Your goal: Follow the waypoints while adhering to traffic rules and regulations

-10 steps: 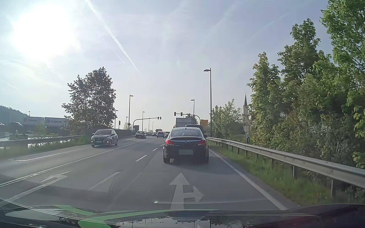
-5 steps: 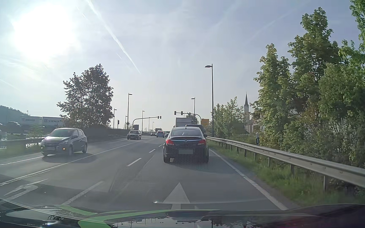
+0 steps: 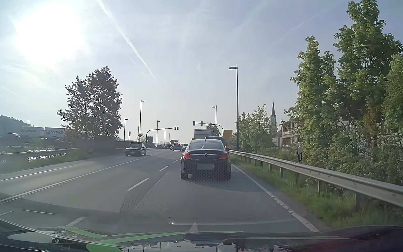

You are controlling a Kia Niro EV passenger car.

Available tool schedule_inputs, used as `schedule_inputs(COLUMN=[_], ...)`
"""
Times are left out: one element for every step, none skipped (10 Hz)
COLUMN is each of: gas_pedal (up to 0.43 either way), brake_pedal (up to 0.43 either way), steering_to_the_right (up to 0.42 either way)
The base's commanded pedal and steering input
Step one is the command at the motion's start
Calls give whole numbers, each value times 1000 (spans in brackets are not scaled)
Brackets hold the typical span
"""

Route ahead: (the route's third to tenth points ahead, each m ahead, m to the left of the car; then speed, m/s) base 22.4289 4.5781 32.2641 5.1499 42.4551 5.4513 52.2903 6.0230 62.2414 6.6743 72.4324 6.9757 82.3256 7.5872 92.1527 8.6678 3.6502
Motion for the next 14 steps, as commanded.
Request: schedule_inputs(gas_pedal=[28,28,28,28,28,28,28,28,28,28,28,39,59,67], brake_pedal=[0,0,0,0,0,0,0,0,0,0,0,0,0,0], steering_to_the_right=[-7,-7,-7,-8,-7,-8,-7,-7,-8,-8,-8,-8,-8,-7])
